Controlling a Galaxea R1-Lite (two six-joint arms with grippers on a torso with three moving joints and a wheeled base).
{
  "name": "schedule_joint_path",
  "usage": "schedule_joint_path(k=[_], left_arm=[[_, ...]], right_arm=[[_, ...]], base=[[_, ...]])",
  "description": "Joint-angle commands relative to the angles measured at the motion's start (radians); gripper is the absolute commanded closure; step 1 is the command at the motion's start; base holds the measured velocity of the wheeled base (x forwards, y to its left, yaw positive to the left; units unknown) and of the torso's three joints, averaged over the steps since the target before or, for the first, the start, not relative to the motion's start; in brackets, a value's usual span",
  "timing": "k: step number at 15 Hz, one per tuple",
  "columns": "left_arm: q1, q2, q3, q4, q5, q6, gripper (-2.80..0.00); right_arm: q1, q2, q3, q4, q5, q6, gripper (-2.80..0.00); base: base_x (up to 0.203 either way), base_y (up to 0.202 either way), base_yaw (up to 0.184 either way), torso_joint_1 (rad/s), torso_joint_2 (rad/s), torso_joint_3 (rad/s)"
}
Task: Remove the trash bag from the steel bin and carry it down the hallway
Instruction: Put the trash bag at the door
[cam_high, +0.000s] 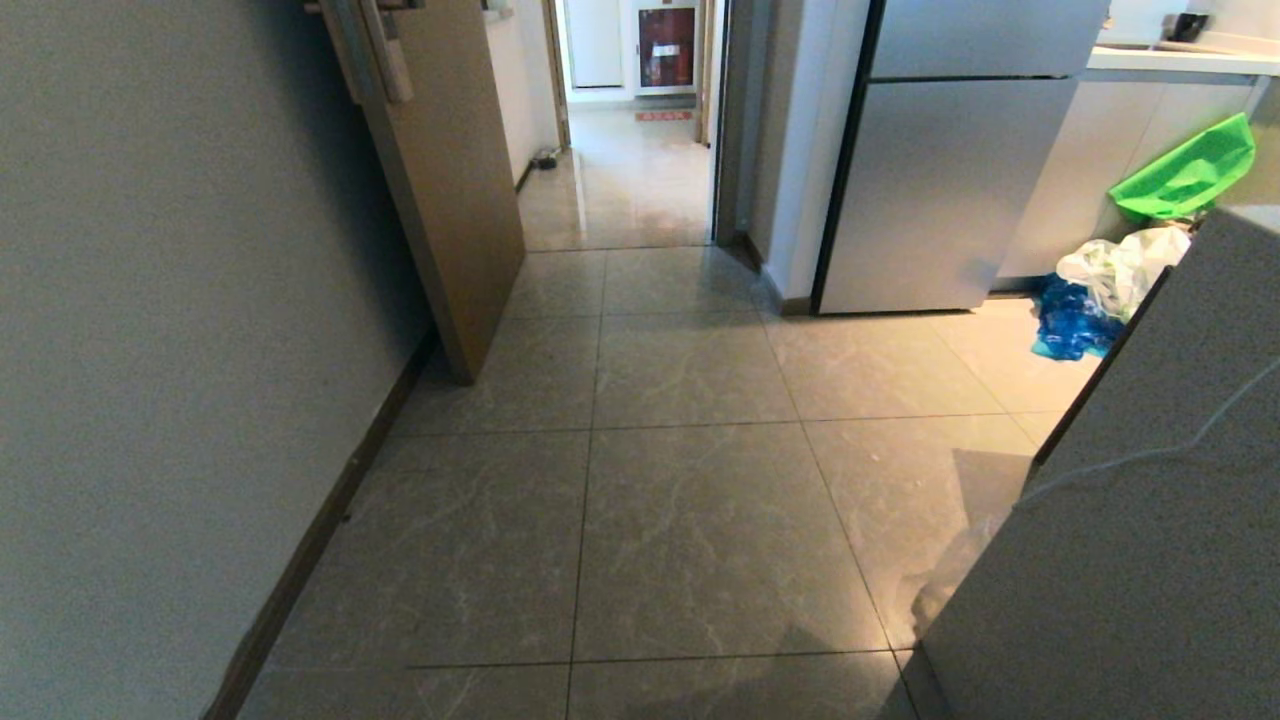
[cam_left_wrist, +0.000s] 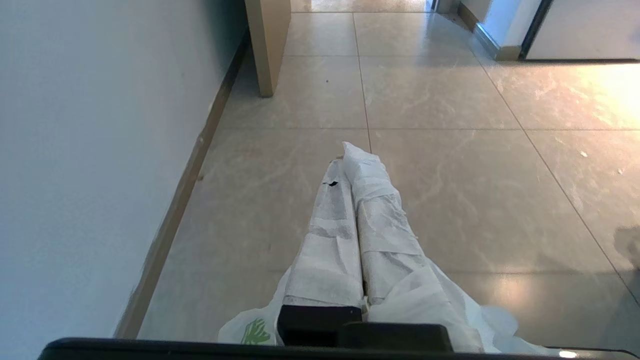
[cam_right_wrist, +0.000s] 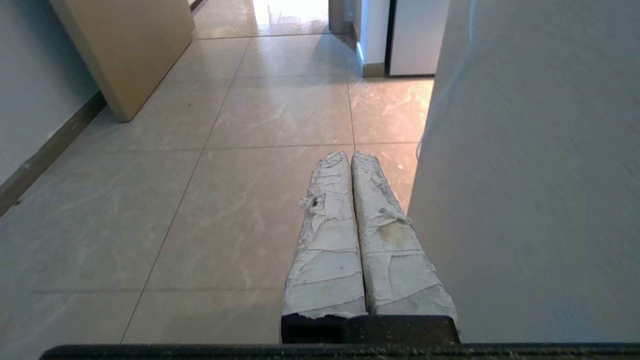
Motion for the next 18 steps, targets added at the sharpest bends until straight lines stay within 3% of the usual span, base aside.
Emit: schedule_joint_path(k=[1,18], left_arm=[[0.001,0.002,0.0,0.0,0.0,-0.001,0.0],[0.001,0.002,0.0,0.003,0.001,-0.007,0.0]], right_arm=[[0.0,0.0,0.038,-0.001,0.001,0.0,0.0],[0.0,0.0,0.037,-0.001,0.001,-0.002,0.0]], base=[[0.19,0.0,0.0,0.002,-0.01,-0.002],[0.19,0.0,0.0,0.002,0.0,0.002]])
